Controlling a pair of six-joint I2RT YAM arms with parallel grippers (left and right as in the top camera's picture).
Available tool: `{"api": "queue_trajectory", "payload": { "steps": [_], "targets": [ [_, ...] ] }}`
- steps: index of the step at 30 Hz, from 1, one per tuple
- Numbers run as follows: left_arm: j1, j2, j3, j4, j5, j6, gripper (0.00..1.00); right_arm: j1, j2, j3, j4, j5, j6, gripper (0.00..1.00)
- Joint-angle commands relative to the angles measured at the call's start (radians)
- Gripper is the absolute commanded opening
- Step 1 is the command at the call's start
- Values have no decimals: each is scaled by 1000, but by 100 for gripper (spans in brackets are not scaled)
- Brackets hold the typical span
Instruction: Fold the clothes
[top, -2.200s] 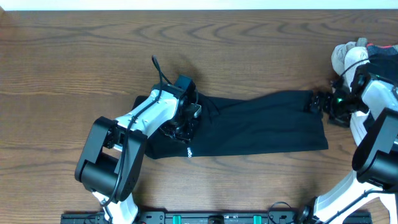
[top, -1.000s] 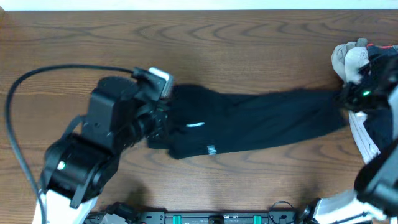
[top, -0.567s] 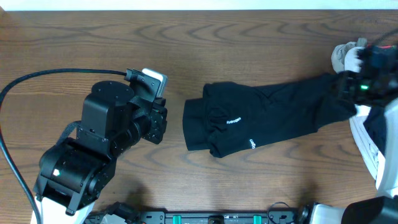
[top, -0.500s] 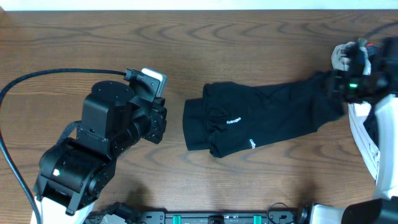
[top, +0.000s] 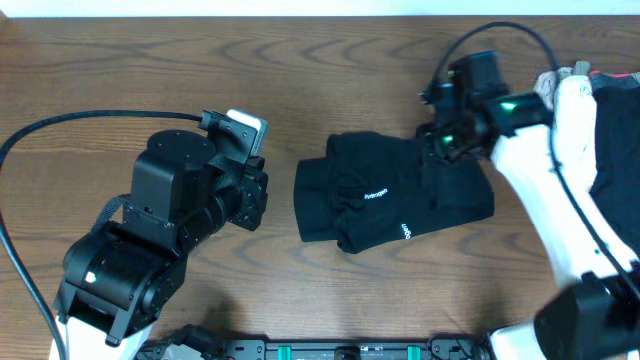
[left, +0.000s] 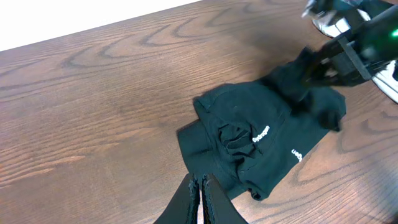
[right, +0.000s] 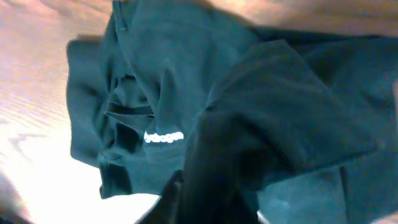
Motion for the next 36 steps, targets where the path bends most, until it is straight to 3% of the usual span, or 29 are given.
{"api": "queue_trajectory", "payload": {
  "steps": [1,3,6,10,14,18,22,26,29,33,36],
  "targets": [
    [4,-1,11,-7,-16,-5,7,52,39,0,24,-30,7,30],
    [4,-1,11,-8,-16,-5,7,64,40,0,56,-66,-11,40],
    [4,1,11,-10,-16,-5,7,53,23,3,102,-109,-11,44],
    [4,19,11,-38,-17,-5,23,-2,-1,3,109,-117,-10,53],
    [4,64,11,-77,-17,-5,31,-72,14,-3,57,-76,-6,38],
    [4,116,11,-95,-16,-5,32,-95,60,-45,43,1,39,17],
    [4,153,11,-94,-16,-5,32,-79,135,-103,84,-10,94,10],
    [4,176,11,-95,-16,-5,32,-31,218,-136,185,-179,105,7],
    [4,181,11,-95,-17,-5,32,30,258,-144,323,-293,130,6],
    [4,181,11,-97,-17,-5,32,104,261,-143,623,-615,103,6],
    [4,182,10,-98,-17,-5,32,119,244,-127,735,-661,127,5]
  ]
}}
